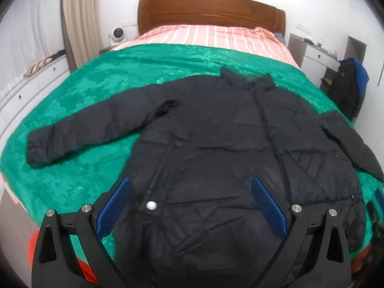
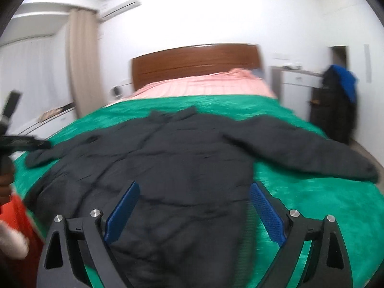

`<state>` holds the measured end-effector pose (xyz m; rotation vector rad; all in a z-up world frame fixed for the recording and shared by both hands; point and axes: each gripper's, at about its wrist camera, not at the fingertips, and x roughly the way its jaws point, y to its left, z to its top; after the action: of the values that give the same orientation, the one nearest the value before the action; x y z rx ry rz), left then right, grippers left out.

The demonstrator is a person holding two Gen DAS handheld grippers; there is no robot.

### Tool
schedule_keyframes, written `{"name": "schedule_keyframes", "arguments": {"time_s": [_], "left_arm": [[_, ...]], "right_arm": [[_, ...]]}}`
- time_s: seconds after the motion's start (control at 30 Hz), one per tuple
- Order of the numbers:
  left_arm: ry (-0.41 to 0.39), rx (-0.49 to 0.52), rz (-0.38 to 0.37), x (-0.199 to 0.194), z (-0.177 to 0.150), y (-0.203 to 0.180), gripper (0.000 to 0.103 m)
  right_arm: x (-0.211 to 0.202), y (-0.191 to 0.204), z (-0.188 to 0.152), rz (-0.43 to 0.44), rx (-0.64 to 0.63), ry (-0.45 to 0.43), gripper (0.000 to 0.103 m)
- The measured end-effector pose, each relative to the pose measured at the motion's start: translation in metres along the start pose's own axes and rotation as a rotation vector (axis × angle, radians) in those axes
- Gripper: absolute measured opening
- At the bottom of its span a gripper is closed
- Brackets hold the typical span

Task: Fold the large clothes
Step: 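Press both grippers onto the jacket front to flatten it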

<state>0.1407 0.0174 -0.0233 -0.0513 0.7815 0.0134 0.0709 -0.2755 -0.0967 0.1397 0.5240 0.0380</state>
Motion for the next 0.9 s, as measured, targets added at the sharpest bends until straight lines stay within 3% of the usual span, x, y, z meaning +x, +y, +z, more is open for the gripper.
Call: {"name": "schedule_keyframes", "arguments": {"time_s": [0.07, 0.23, 0.4, 0.53, 0.73, 0.9], "left_arm": [[-0.015, 0.006, 0.003, 0.008, -0.004, -0.006, 0.1], [0.0, 0.078, 0.034, 0.043, -0.014, -0.019, 0.1], [0.101, 0.127, 0.047, 0.081, -0.033, -0.024, 0.101], [0.081, 0.068, 0.029, 0.083, -0.041, -0.015, 0.103], [0.102, 0.072, 0.029, 0.088, -0.041, -0.017, 0.103], [0.094, 0.119, 0.079, 0.089, -0.045, -0.026, 0.103]], "right_arm": [[0.009, 0.004, -0.007, 0.037, -0.02, 0.04, 0.093], [0.05, -0.007, -0.031, 0.033, 0.053, 0.282, 0.094], [0.057, -0.015, -0.029, 0.035, 0.045, 0.286, 0.095], [0.065, -0.023, -0.024, 0.039, 0.04, 0.289, 0.097], [0.074, -0.024, -0.016, 0.042, 0.034, 0.293, 0.098], [0.074, -0.024, -0.016, 0.042, 0.033, 0.293, 0.099]]}}
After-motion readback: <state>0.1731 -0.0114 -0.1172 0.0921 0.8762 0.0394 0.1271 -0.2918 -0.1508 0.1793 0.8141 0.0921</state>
